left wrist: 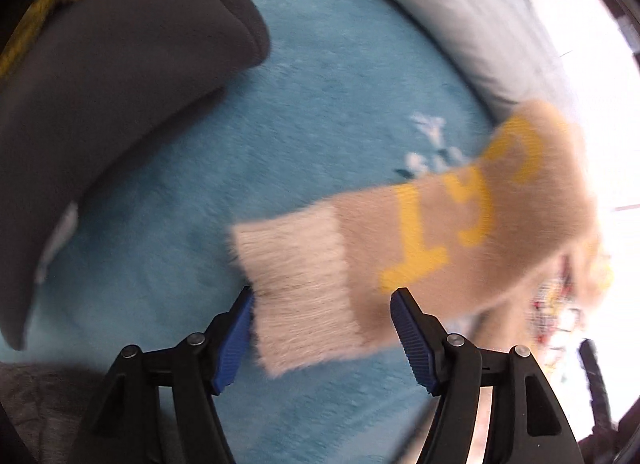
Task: Fold clothes
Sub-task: 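Grasp the other sleeve cuff with the left tool and lift it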
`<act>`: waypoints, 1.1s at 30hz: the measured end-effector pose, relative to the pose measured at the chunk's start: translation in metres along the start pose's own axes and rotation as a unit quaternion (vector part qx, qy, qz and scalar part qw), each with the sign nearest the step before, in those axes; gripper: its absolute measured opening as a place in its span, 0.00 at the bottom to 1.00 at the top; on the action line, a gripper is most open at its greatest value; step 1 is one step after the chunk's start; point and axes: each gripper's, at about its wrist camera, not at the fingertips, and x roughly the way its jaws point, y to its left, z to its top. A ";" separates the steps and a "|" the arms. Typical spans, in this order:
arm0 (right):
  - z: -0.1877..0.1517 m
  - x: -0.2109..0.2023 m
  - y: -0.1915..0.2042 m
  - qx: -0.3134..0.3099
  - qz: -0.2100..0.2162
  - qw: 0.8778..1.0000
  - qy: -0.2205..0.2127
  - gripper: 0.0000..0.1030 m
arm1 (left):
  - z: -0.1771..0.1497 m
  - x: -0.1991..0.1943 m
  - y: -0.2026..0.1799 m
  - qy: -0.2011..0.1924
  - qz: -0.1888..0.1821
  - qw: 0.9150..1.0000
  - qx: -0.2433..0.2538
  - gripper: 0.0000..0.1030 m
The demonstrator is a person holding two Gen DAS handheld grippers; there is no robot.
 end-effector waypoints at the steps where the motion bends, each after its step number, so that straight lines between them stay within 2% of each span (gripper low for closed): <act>1: 0.000 0.001 0.002 -0.002 0.001 1.000 0.000 0.45 | -0.001 -0.001 0.005 0.004 -0.031 0.999 -0.010 0.68; 3: 0.002 0.002 0.007 -0.011 0.001 1.000 0.000 0.45 | -0.001 0.000 0.012 0.013 -0.070 0.997 -0.022 0.68; 5: 0.002 0.003 0.011 -0.019 0.001 1.000 0.001 0.45 | 0.000 -0.002 0.014 0.011 -0.092 0.995 -0.023 0.68; 8: 0.003 0.005 0.014 -0.027 0.000 1.000 0.003 0.45 | 0.003 -0.009 0.013 0.001 -0.117 0.993 -0.008 0.53; 10: 0.003 0.005 0.014 -0.027 0.001 1.000 0.003 0.45 | 0.010 -0.010 0.010 -0.002 -0.116 0.993 0.005 0.36; 12: 0.003 0.006 0.012 -0.024 0.002 1.000 0.004 0.45 | 0.011 -0.009 0.007 -0.004 -0.112 0.994 0.002 0.35; 16: 0.001 0.008 0.008 -0.017 0.002 1.000 0.008 0.45 | 0.011 -0.009 -0.016 -0.005 -0.097 0.995 0.016 0.24; 19: 0.002 0.006 0.006 -0.015 0.001 1.000 0.003 0.45 | 0.016 -0.017 -0.032 -0.017 -0.103 0.994 0.039 0.20; 22: 0.004 0.000 -0.001 -0.010 -0.001 1.000 -0.006 0.45 | 0.031 -0.039 -0.060 -0.052 -0.123 0.988 0.077 0.19; 26: 0.006 -0.008 -0.014 0.001 -0.009 1.000 -0.017 0.45 | 0.055 -0.084 -0.123 -0.117 -0.175 0.968 0.139 0.19; 29: 0.007 -0.016 -0.029 0.013 -0.019 0.999 -0.026 0.45 | 0.068 -0.114 -0.183 -0.151 -0.224 0.944 0.187 0.19; 31: 0.006 -0.023 -0.040 0.024 -0.028 0.999 -0.034 0.45 | 0.069 -0.126 -0.228 -0.156 -0.256 0.928 0.223 0.19; 33: 0.003 -0.030 -0.054 0.040 -0.037 0.998 -0.041 0.45 | 0.063 -0.128 -0.271 -0.146 -0.279 0.914 0.255 0.19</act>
